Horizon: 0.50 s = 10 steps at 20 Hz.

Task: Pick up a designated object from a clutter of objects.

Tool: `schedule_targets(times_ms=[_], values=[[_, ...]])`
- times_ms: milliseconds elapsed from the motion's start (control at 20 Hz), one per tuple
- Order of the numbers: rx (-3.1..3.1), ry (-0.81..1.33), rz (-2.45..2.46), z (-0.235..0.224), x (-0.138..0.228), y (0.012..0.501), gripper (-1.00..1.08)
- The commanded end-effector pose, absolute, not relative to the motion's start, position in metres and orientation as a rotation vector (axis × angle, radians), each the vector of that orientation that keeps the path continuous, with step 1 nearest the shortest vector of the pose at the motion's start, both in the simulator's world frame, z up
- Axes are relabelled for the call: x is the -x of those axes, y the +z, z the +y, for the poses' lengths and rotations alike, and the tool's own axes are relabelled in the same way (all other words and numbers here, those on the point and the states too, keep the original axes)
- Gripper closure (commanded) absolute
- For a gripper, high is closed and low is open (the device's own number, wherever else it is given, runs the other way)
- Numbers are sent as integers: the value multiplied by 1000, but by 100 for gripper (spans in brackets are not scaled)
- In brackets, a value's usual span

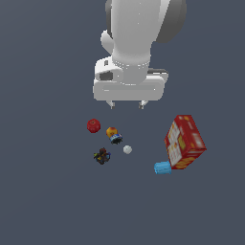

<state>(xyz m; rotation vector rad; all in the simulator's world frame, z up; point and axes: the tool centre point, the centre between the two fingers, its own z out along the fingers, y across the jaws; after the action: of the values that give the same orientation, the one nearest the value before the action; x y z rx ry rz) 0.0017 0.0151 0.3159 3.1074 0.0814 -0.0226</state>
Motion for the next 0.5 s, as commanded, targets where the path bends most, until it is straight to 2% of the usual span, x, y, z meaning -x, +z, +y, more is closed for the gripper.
schedule_targets(times_ms=[0, 450], values=[[-3108, -23, 94, 15, -4, 306, -92], [-3110, -18, 180, 18, -19, 241, -92]])
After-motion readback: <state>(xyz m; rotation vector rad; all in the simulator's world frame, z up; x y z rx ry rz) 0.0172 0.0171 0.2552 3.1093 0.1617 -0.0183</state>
